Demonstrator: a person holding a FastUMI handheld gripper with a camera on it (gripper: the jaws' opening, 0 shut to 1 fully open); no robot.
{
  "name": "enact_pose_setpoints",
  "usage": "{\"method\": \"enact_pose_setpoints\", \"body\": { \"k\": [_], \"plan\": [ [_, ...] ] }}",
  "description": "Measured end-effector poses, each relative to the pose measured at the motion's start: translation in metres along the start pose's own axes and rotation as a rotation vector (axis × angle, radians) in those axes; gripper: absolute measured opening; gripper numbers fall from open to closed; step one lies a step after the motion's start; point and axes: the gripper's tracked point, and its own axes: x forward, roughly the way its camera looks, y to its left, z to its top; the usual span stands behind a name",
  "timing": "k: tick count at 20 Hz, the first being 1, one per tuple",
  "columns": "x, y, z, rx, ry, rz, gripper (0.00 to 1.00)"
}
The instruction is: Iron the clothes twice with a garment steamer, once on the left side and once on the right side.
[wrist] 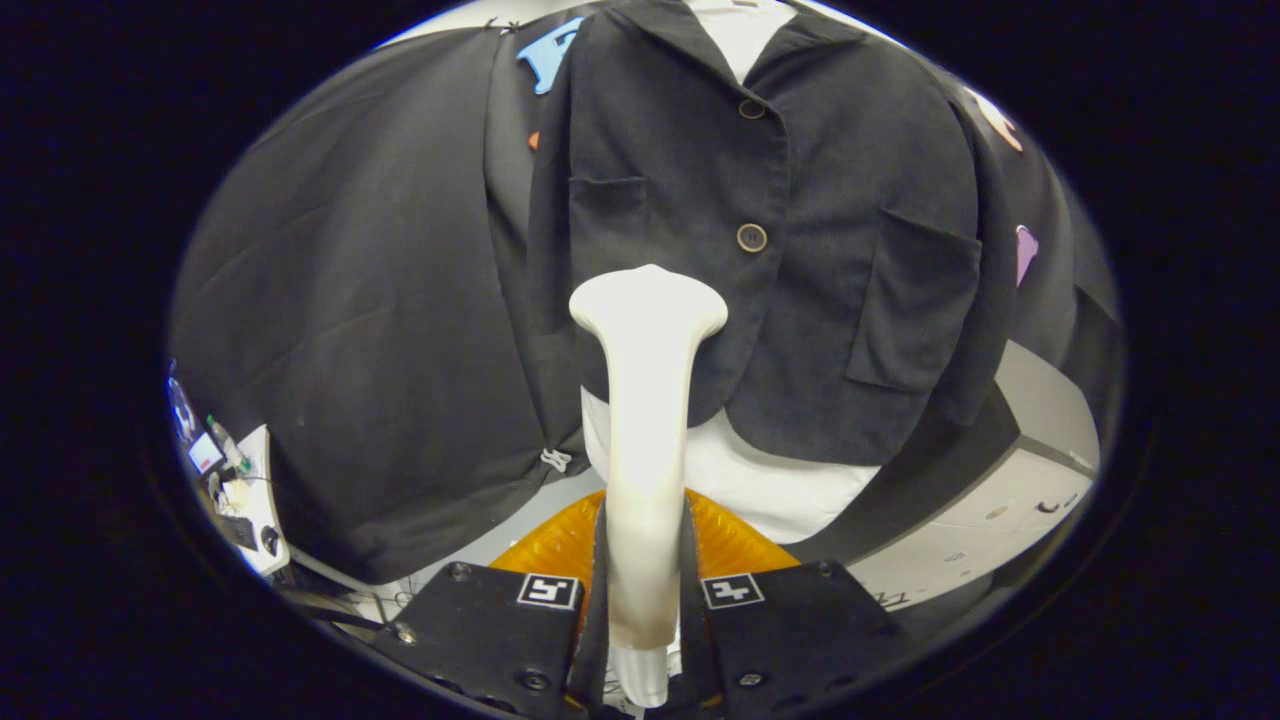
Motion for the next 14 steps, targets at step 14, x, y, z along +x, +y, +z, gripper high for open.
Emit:
{"method": "enact_pose_setpoints", "body": {
  "k": [14],
  "plan": [
    [-0.014, -0.006, 0.0, 0.007, 0.004, -0.019, 0.32]
  ]
}}
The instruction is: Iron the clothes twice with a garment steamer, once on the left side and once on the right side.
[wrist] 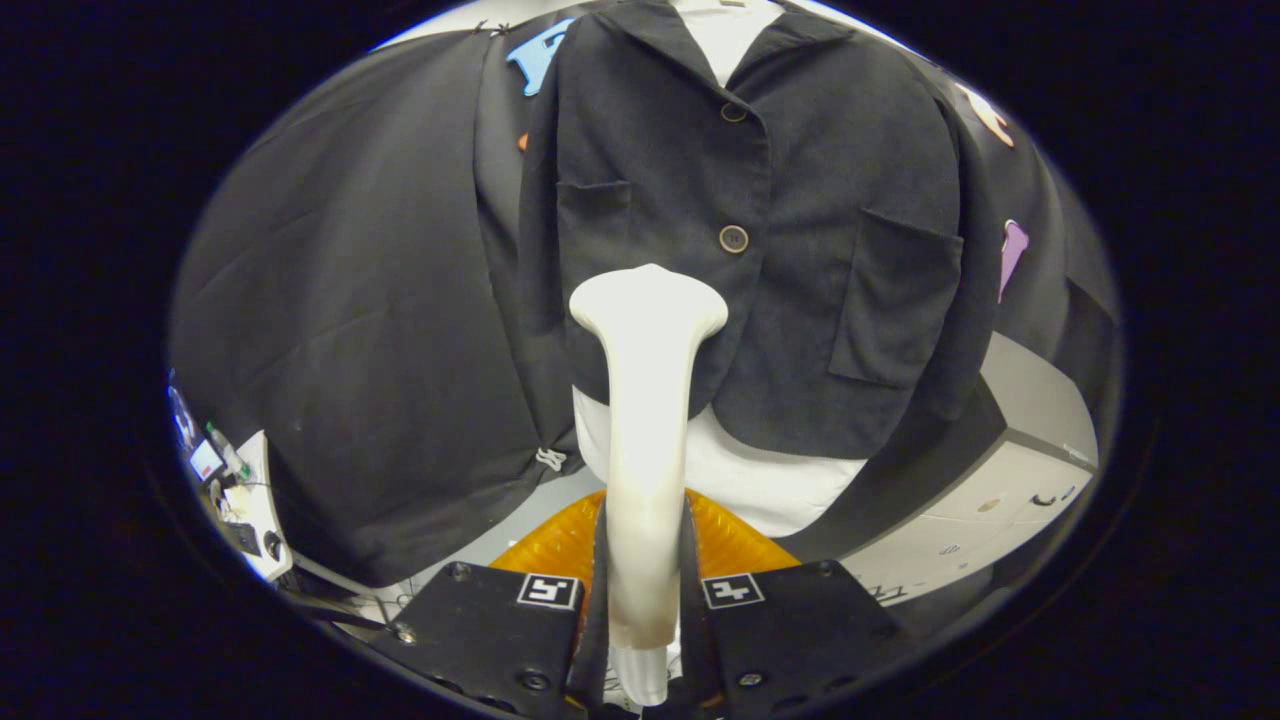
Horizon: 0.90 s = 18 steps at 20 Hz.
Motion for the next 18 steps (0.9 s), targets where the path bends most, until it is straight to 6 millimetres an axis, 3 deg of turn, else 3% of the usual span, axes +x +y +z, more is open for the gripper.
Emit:
{"method": "enact_pose_setpoints", "body": {
  "k": [4, 8, 12, 18],
  "plan": [
    [-0.009, -0.007, -0.001, 0.005, -0.004, 0.0, 0.32],
    [-0.028, -0.027, -0.008, 0.011, -0.011, -0.003, 0.32],
    [-0.057, -0.062, -0.019, 0.042, -0.023, -0.02, 0.31],
    [-0.123, -0.131, -0.04, 0.082, -0.065, -0.061, 0.32]
  ]
}}
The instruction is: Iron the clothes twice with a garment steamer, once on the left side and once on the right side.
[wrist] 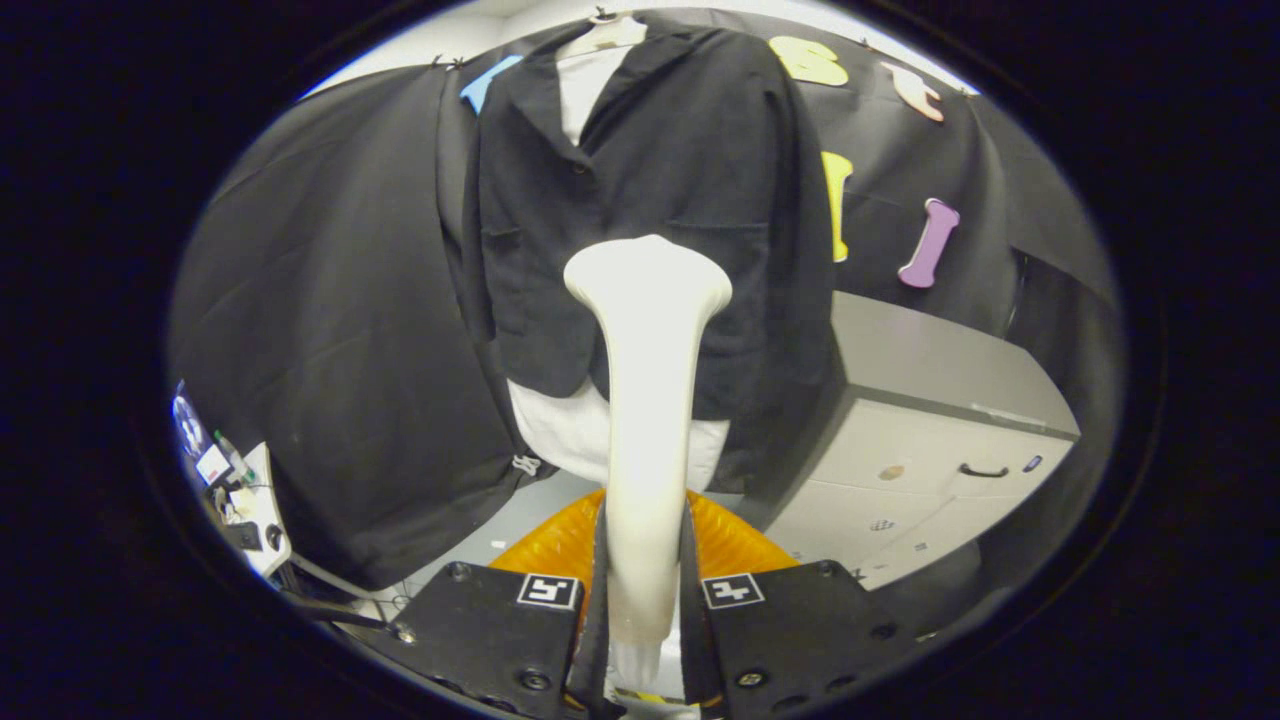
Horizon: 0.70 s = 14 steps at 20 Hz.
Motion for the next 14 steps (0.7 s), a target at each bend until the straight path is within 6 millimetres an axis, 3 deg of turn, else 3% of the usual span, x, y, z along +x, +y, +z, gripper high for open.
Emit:
{"method": "enact_pose_setpoints", "body": {
  "k": [5, 14],
  "plan": [
    [-0.057, -0.075, -0.025, 0.054, -0.024, -0.046, 0.32],
    [-0.139, -0.205, -0.084, 0.211, -0.061, -0.156, 0.32]
  ]
}}
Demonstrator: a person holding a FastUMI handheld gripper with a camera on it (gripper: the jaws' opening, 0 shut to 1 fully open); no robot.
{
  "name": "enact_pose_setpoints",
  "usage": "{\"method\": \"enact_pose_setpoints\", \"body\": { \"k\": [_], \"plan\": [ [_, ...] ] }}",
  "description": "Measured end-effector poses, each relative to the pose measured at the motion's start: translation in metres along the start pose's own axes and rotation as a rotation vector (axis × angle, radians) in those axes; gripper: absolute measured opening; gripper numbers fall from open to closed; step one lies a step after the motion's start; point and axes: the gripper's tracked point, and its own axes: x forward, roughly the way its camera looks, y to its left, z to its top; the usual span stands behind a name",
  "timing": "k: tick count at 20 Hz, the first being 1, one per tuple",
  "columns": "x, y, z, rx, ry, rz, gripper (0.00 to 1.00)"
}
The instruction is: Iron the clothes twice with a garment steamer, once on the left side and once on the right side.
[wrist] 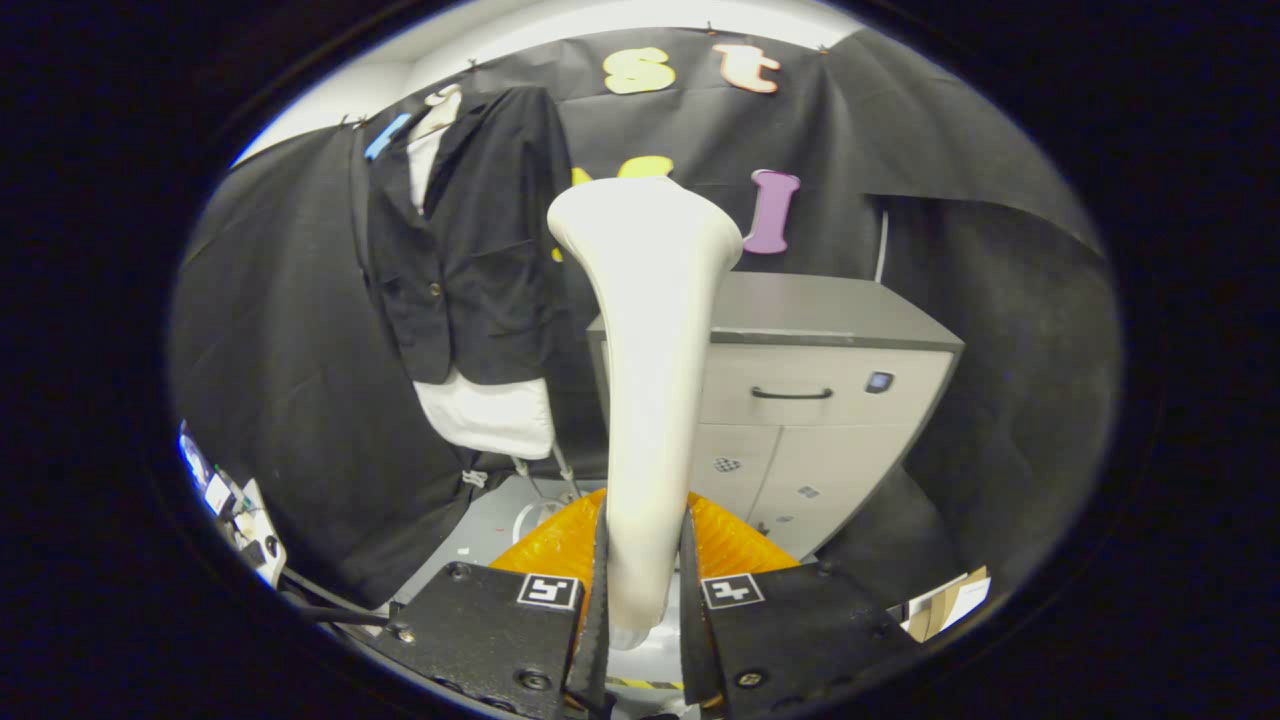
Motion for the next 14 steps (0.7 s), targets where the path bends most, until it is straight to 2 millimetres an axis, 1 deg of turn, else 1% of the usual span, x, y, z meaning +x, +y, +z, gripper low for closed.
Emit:
{"method": "enact_pose_setpoints", "body": {
  "k": [4, 5, 7, 10, 14],
  "plan": [
    [-0.016, -0.05, -0.012, 0.065, -0.034, -0.047, 0.32],
    [-0.018, -0.066, -0.016, 0.072, -0.038, -0.057, 0.32],
    [-0.021, -0.087, -0.023, 0.086, -0.048, -0.071, 0.32],
    [-0.027, -0.106, -0.031, 0.105, -0.048, -0.084, 0.32],
    [-0.03, -0.119, -0.042, 0.112, -0.046, -0.084, 0.32]
  ]
}}
